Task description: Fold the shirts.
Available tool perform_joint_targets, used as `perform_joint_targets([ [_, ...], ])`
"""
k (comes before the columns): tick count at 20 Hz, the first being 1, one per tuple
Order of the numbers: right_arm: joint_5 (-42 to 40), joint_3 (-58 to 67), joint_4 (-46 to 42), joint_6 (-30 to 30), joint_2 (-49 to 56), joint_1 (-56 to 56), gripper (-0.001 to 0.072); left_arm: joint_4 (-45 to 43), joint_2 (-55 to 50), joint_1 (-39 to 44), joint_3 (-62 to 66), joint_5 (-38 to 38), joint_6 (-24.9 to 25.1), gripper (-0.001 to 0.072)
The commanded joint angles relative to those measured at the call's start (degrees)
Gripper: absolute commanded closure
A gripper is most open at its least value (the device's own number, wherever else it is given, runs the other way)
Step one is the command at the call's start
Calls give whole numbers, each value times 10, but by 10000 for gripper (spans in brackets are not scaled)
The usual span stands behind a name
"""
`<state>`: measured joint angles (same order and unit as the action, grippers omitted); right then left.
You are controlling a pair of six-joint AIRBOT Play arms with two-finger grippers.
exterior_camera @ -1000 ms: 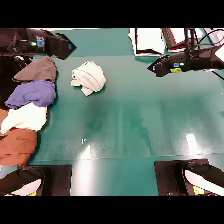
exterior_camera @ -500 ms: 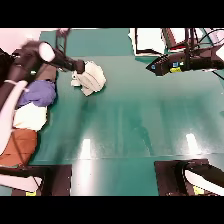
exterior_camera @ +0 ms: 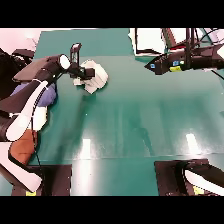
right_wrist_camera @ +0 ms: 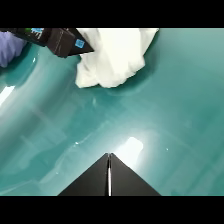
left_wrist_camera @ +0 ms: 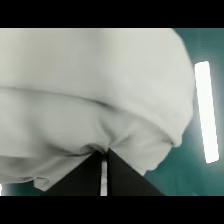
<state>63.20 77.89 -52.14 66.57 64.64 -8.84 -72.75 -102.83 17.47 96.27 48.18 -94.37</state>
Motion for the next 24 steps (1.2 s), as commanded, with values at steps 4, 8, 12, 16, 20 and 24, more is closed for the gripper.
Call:
perform_joint_targets([
  [4,18,106,-5,0,-1,1,697,-42,107,-1,101,19,30,683],
  [8,12,203,-49,0,0,1,697,-45,269,9,118,28,85,683],
  [12,13,279,-120,46,0,1,697,-46,351,82,118,92,130,684],
  [16,24,313,-171,100,-1,1,697,-46,331,196,85,136,157,683],
  [20,60,314,-170,101,0,1,696,-26,297,269,6,118,196,296],
  [24,139,309,-170,101,0,14,602,-72,308,222,-9,147,155,98],
])
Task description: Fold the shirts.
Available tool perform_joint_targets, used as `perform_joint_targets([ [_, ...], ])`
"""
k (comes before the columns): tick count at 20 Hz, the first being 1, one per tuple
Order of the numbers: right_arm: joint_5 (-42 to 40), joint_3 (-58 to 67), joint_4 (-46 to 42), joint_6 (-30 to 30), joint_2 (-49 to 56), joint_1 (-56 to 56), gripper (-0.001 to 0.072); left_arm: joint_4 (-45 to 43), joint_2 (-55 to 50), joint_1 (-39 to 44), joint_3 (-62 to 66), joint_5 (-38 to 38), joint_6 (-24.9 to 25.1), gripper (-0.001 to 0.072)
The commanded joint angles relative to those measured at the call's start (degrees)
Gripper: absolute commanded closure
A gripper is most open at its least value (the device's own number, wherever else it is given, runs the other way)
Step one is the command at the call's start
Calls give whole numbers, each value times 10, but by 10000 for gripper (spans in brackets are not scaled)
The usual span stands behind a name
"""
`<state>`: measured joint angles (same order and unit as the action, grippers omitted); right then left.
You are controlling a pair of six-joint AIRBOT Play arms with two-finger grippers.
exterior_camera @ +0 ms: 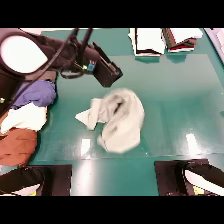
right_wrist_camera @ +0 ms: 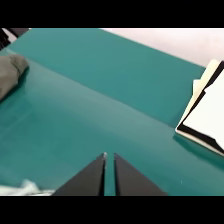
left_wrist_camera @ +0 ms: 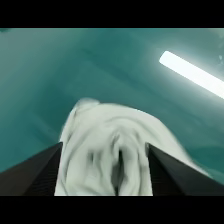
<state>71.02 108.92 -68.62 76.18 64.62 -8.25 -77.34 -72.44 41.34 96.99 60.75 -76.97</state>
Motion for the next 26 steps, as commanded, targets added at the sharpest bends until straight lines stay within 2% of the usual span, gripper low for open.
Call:
perform_joint_targets([
  [1,89,-18,-4,5,-5,23,602,-30,11,-49,-16,33,-30,98],
  [3,130,-90,1,5,-24,57,504,-29,18,-129,-18,59,-47,98],
  [4,143,-141,1,5,-36,74,497,-26,18,-168,-25,68,-58,98],
  [5,150,-206,1,5,-53,94,426,-14,18,-203,-38,72,-60,98],
  [7,145,-346,1,5,-82,134,211,9,18,-251,-79,71,-60,97],
  [8,141,-420,1,5,-93,153,183,22,18,-266,-103,68,-59,97],
  [10,121,-549,8,5,-98,173,184,41,17,-280,-156,54,-58,98],
  [13,54,-696,81,-7,-72,159,210,70,6,-280,-221,42,-50,98],
  [16,-26,-746,99,-8,-15,94,210,90,-11,-280,-257,43,-40,98],
  [19,-59,-734,124,-8,49,50,210,90,-16,-280,-269,43,-40,98],
  [20,-59,-721,126,-8,67,37,223,90,-16,-280,-269,42,-39,97],
  [21,-59,-708,124,-9,81,25,289,87,-16,-280,-269,42,-33,98],
  [22,-60,-696,120,-9,90,14,390,83,-16,-280,-269,42,-26,97],
  [23,-60,-683,114,-16,95,2,584,70,-16,-281,-270,41,-25,97],
  [24,-59,-673,114,-23,95,-4,697,48,-16,-282,-270,40,-25,97],
  [26,-50,-649,115,-23,87,-6,697,41,-17,-301,-277,31,-32,97],
])
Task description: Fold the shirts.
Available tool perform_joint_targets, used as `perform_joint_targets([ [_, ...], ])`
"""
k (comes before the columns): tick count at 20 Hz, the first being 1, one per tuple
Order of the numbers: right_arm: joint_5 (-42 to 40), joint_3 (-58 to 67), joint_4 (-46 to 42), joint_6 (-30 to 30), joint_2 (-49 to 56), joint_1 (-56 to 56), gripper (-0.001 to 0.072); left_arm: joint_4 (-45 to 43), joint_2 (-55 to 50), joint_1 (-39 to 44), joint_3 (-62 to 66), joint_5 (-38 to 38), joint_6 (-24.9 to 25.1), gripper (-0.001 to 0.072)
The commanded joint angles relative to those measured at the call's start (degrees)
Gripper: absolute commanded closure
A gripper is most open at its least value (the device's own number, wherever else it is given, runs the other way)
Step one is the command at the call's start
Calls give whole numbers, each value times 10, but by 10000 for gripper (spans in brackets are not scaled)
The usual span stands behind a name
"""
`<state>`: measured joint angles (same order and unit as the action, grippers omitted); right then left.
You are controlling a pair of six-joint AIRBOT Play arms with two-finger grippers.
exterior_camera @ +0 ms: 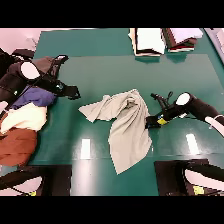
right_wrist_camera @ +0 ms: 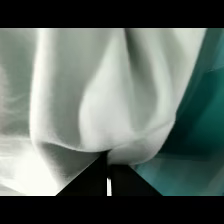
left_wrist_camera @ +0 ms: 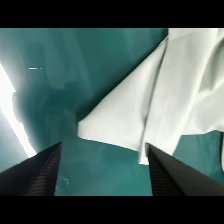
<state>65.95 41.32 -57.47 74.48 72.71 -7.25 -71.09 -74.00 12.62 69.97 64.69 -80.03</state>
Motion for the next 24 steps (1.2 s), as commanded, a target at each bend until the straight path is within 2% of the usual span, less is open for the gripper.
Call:
perform_joint_targets([
  [1,3,36,3,-6,-1,-16,697,-17,-5,-24,-13,-10,-10,97],
  [7,11,83,3,-5,-24,-15,697,64,-68,-31,-92,-27,10,97],
  [11,26,110,4,-4,-10,-15,697,123,-119,-31,-97,-59,11,98],
  [12,26,114,4,-4,-11,-15,698,136,-119,-31,-96,-72,11,119],
  [14,26,126,0,-4,-16,-15,698,141,-119,-31,-79,-77,11,486],
  [15,26,134,-16,-4,-22,-15,698,141,-119,-31,-65,-73,11,631],
  [16,31,148,-41,-2,-31,-15,698,140,-117,-31,-44,-64,17,681],
  [20,78,251,-175,27,-90,-15,698,86,-28,-31,75,-69,21,682],
  [24,92,396,-241,31,-174,-15,698,11,108,-31,211,-71,21,682],
])
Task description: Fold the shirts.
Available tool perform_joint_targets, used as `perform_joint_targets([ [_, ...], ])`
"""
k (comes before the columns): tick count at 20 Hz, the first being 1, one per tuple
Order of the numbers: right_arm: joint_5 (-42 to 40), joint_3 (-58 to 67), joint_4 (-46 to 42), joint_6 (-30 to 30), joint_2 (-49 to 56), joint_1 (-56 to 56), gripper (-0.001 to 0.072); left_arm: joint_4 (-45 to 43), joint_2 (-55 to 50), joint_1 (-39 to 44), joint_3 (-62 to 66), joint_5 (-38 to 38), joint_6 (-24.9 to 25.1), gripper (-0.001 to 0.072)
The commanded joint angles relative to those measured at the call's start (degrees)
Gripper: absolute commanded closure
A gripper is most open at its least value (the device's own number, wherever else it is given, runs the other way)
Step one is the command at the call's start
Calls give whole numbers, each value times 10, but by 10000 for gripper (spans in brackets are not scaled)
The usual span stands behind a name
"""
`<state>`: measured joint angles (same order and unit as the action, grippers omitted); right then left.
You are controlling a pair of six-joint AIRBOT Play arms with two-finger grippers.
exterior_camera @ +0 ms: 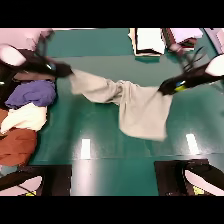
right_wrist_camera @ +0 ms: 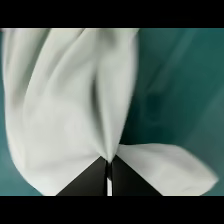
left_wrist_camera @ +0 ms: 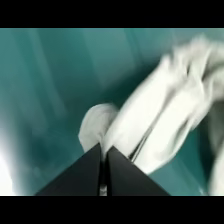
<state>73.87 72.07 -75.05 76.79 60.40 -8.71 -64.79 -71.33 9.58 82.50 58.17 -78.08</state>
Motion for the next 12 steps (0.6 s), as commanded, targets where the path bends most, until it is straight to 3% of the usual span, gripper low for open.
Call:
perform_joint_targets([
  [1,12,120,-71,8,-70,0,698,-56,113,0,111,-6,1,682],
  [8,17,271,-77,23,-156,0,698,-62,300,0,182,-23,1,683],
  [12,23,302,-76,52,-166,0,698,-62,319,0,176,3,-27,683],
])
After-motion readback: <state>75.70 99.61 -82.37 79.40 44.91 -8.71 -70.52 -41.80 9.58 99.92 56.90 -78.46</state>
